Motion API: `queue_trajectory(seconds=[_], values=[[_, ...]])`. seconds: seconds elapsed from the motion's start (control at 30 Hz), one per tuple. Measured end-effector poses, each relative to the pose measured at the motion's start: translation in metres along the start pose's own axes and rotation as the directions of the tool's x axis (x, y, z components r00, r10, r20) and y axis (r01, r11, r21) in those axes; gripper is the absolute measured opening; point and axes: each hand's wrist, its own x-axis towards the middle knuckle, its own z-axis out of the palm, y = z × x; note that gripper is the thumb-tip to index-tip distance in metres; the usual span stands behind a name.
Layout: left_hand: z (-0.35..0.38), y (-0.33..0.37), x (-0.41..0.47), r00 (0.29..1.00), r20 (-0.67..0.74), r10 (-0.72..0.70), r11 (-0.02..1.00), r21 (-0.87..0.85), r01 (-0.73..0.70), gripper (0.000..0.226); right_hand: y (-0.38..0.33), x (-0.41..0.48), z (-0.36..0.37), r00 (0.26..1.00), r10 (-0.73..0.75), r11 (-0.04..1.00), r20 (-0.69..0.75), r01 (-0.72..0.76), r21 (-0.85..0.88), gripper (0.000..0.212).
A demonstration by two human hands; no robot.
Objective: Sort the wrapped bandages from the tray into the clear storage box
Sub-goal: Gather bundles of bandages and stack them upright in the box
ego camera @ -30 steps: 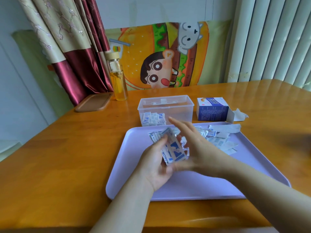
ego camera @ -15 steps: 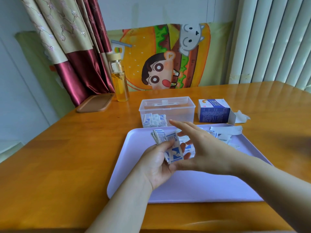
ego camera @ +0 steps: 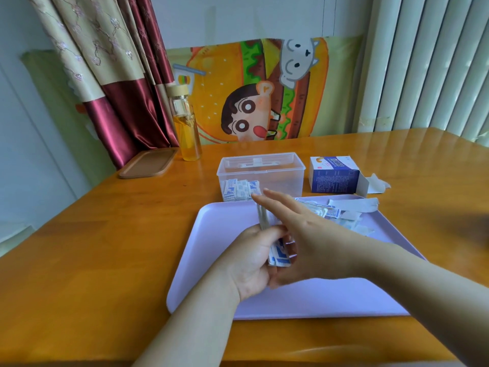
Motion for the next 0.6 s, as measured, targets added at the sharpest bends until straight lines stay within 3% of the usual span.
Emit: queue_trajectory(seconds=[0.13,0.23,0.33,0.43,0.53,0.6], values=[[-0.002,0.002,-0.002,0.999,0.046,-0.002,0.992,0.123,-0.003,0.015,0.0,0.006,-0.007,0.999,-0.035,0.999,-0.029,0.034,-0.019,0.099],[-0.006,0.004,-0.004,0.997,0.069,-0.037,0.985,0.173,0.025,0.014,-0.003,0.006,-0.012,0.997,-0.059,0.997,-0.047,0.057,-0.055,0.099],[-0.01,0.015,-0.005,0.998,0.049,-0.044,0.971,0.237,0.031,0.013,-0.015,0.009,-0.029,0.997,-0.072,0.992,-0.031,0.075,0.103,0.093],[-0.018,0.035,0.001,0.999,0.04,-0.005,0.963,0.269,-0.006,0.007,-0.019,0.022,-0.057,0.996,-0.008,0.962,-0.085,0.031,0.27,0.057],[-0.022,0.058,0.01,0.997,0.068,0.019,0.933,0.357,-0.042,0.021,-0.013,0.044,-0.077,0.99,0.056,0.974,-0.127,-0.026,0.227,0.02],[-0.022,0.071,0.018,0.996,0.087,0.035,0.909,0.412,-0.068,0.022,-0.008,0.06,-0.08,0.986,0.107,0.943,-0.13,-0.059,0.328,0.009]])
